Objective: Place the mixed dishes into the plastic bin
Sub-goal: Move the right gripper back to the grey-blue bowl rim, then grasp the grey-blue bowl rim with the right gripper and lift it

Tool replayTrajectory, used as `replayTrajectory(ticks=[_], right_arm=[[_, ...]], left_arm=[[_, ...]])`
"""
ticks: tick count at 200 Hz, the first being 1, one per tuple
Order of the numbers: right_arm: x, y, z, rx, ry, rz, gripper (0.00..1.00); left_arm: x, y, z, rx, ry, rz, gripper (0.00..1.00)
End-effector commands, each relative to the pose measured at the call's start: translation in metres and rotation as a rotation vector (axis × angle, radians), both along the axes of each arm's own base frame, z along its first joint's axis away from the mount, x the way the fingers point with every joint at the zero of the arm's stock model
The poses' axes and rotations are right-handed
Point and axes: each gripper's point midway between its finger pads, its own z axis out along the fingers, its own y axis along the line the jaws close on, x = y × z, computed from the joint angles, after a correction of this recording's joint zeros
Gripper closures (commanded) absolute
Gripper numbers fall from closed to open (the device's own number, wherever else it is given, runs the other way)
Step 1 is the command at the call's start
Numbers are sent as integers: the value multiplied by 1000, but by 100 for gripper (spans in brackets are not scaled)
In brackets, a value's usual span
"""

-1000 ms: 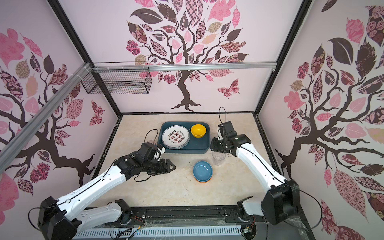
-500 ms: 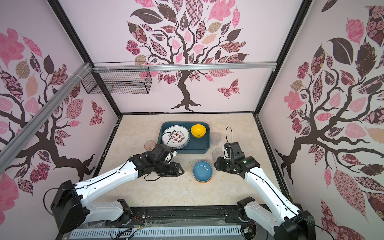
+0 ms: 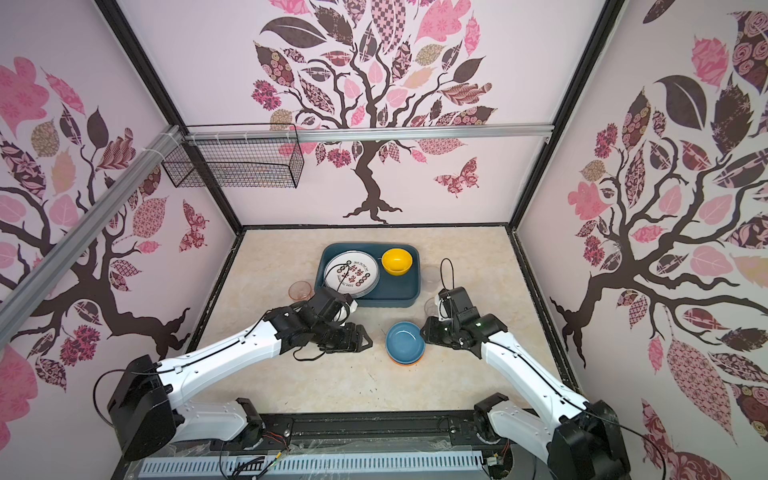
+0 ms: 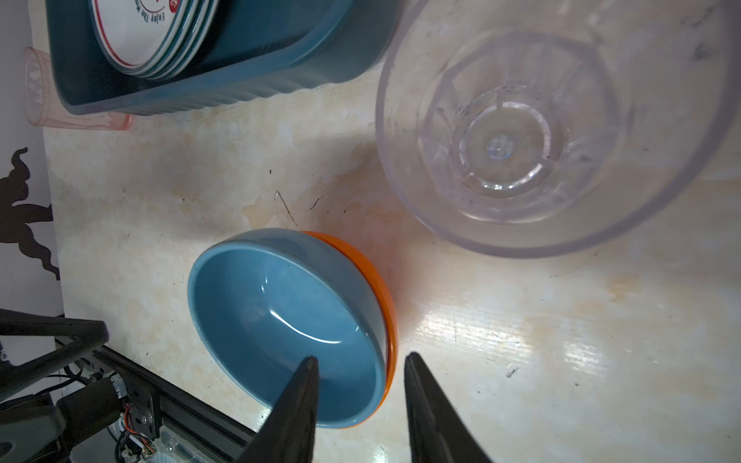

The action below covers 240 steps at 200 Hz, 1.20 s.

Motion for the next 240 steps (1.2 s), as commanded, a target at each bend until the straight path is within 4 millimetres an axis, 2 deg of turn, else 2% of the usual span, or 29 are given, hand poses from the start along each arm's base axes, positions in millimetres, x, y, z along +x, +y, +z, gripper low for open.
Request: replayTrajectory(ticks=[1,84,156,240], right_arm=[[3,3,-9,-28,0,-2,63],[5,4,-30,-50,39,-10,68],[4,5,-37,-51,45,-9,73],[6,6,-28,-68,26,-1,83]], left_arm=[[5,-6,10,-22,-29,-5,27],[2,-2,5,-18,-22,3,28],[1,1,0,-14,-14,13,28],[-1,4,-2,-15,-12,22,28]])
